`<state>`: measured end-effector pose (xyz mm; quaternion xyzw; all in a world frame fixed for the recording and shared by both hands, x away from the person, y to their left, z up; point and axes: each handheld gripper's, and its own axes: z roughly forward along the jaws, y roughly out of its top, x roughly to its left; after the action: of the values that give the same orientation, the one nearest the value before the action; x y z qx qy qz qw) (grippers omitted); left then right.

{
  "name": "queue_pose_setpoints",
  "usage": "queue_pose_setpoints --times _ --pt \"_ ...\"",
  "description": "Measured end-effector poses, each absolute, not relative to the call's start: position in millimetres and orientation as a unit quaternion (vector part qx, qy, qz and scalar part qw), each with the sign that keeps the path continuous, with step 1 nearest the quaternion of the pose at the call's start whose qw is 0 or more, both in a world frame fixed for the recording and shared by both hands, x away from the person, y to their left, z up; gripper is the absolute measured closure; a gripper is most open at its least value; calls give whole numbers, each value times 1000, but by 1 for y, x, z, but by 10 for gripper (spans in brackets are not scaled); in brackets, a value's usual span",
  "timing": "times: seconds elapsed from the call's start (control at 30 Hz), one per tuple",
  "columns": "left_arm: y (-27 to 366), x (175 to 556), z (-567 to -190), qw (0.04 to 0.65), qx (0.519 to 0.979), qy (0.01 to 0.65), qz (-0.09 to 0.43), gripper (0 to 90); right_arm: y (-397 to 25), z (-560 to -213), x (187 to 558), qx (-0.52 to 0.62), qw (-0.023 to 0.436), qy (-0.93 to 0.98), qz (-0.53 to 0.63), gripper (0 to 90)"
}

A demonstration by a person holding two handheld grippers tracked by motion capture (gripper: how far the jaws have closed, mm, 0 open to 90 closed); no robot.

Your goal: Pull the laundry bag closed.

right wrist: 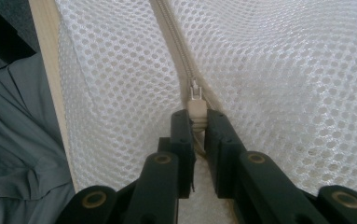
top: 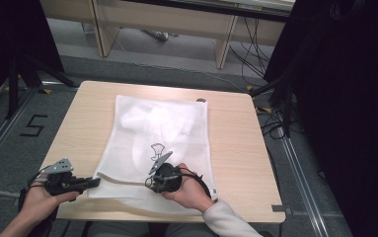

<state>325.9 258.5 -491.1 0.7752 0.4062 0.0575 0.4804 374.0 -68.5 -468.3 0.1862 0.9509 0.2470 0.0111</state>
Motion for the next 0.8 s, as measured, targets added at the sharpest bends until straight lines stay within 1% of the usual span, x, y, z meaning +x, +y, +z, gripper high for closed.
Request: queue_pose_setpoints --times 0.8 --pt "259 326 -491 481 773 408 59 856 -72 -467 374 188 12 951 245 825"
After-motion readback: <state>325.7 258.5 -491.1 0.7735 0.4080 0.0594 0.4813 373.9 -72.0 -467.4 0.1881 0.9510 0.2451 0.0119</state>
